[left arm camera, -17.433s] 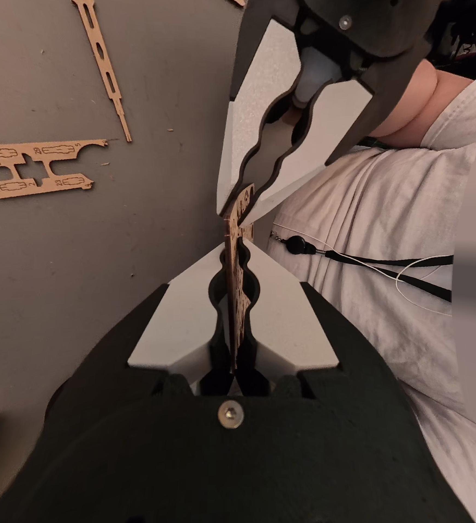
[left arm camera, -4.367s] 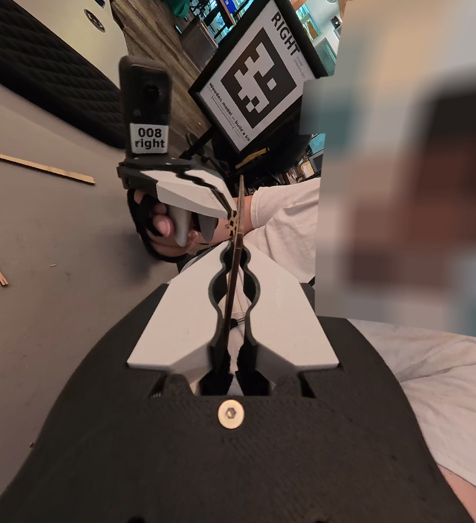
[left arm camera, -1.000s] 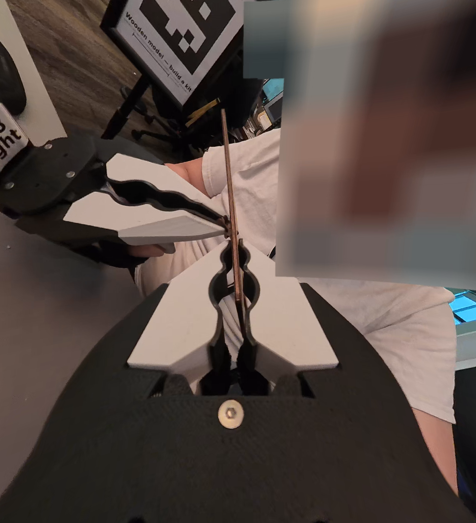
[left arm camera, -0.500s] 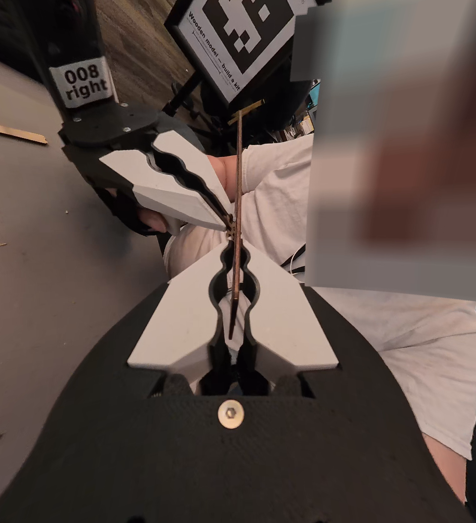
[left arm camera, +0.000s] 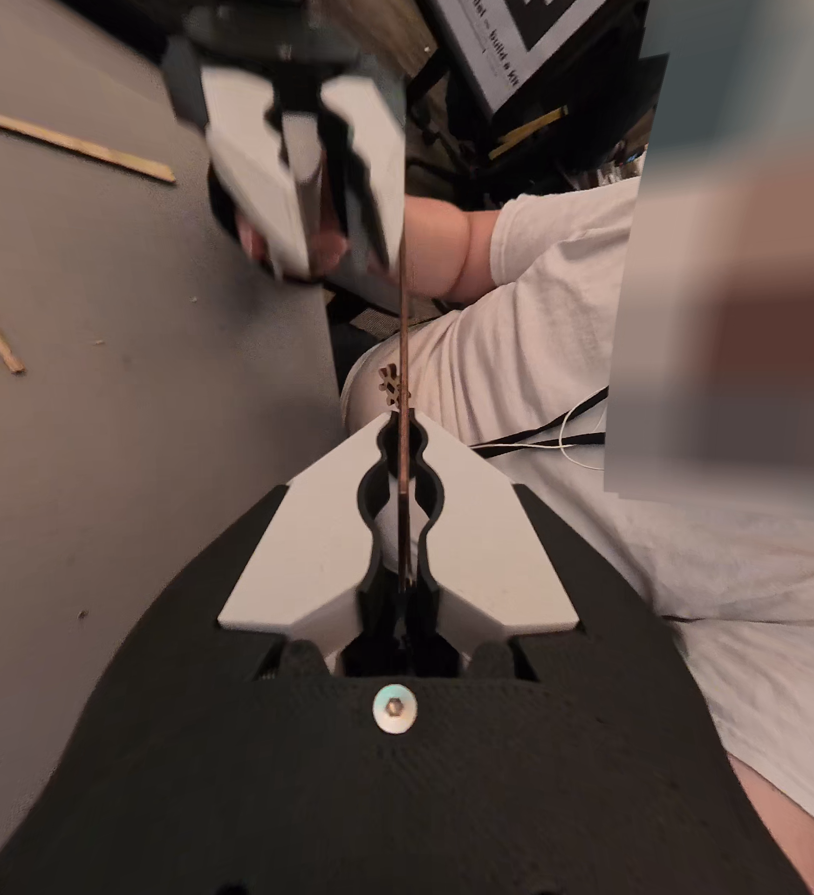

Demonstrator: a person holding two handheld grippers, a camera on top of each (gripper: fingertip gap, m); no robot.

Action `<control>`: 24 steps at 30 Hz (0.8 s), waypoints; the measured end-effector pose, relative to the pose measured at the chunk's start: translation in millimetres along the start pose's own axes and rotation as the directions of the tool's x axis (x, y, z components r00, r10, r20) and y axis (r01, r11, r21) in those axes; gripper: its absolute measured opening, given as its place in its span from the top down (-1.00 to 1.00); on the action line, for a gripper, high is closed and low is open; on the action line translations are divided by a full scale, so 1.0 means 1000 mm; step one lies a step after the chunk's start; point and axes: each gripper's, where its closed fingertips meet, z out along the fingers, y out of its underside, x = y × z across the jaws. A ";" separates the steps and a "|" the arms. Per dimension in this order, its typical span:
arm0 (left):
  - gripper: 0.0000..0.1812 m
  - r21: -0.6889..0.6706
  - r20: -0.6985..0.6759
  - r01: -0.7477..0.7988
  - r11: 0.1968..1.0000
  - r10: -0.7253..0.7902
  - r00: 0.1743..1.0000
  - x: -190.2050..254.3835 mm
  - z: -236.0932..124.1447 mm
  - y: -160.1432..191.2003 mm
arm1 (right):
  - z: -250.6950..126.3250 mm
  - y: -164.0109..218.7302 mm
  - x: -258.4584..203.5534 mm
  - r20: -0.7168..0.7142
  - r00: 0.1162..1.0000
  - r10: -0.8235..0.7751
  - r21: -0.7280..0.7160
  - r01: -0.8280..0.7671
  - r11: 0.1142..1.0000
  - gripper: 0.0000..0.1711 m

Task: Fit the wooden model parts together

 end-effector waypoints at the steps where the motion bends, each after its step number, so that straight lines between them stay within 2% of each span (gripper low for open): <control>1: 1.00 -0.029 0.036 0.023 0.999 -0.022 0.999 -0.007 -0.001 0.004 | -0.005 -0.008 0.003 -0.023 1.000 -0.015 -0.005 0.015 1.000 0.70; 3: 0.99 -0.083 0.126 0.056 0.995 -0.045 0.991 -0.023 -0.004 0.012 | -0.004 -0.010 0.006 -0.061 0.998 -0.018 -0.106 0.011 0.994 0.44; 4: 0.99 -0.102 0.147 0.077 0.992 -0.062 0.987 -0.029 -0.004 0.014 | 0.000 -0.006 0.007 -0.067 0.998 -0.010 -0.172 -0.002 0.985 0.38; 6: 0.99 -0.118 0.135 0.111 0.987 -0.094 0.986 -0.032 -0.003 0.014 | 0.011 0.011 0.007 -0.067 0.997 -0.024 -0.324 0.001 0.946 0.38; 8: 0.99 -0.155 0.153 0.126 0.980 -0.102 0.983 -0.038 -0.003 0.015 | 0.018 0.033 0.016 -0.082 0.991 -0.102 -0.476 0.051 0.878 0.40; 10: 1.00 -0.174 0.149 0.129 0.976 -0.103 0.983 -0.039 -0.003 0.012 | 0.022 0.046 0.019 -0.057 0.991 -0.123 -0.557 0.071 0.827 0.48; 11: 1.00 -0.185 0.151 0.128 0.974 -0.101 0.983 -0.040 -0.004 0.011 | 0.025 0.048 0.020 -0.048 0.994 -0.103 -0.569 0.057 0.820 0.49; 13: 1.00 -0.211 0.149 0.124 0.970 -0.094 0.984 -0.040 -0.004 0.008 | 0.027 0.053 0.014 0.008 0.999 -0.045 -0.594 0.041 0.803 0.65; 17: 0.99 -0.268 0.148 0.133 0.954 -0.095 0.984 -0.041 -0.004 0.008 | 0.025 0.054 0.024 -0.001 0.998 -0.067 -0.615 0.052 0.787 0.86; 20: 0.99 -0.313 0.169 0.133 0.940 -0.083 0.982 -0.043 -0.006 0.008 | 0.026 0.052 0.025 -0.034 0.997 0.070 -0.604 -0.076 0.794 0.87; 22: 0.99 -0.334 0.170 0.126 0.934 -0.072 0.983 -0.041 -0.006 0.007 | 0.025 0.051 0.027 -0.043 0.994 0.098 -0.601 -0.104 0.792 0.97; 24: 0.99 -0.365 0.192 0.121 0.923 -0.052 0.980 -0.042 -0.006 0.007 | 0.024 0.053 0.027 -0.073 0.987 0.141 -0.613 -0.156 0.775 0.97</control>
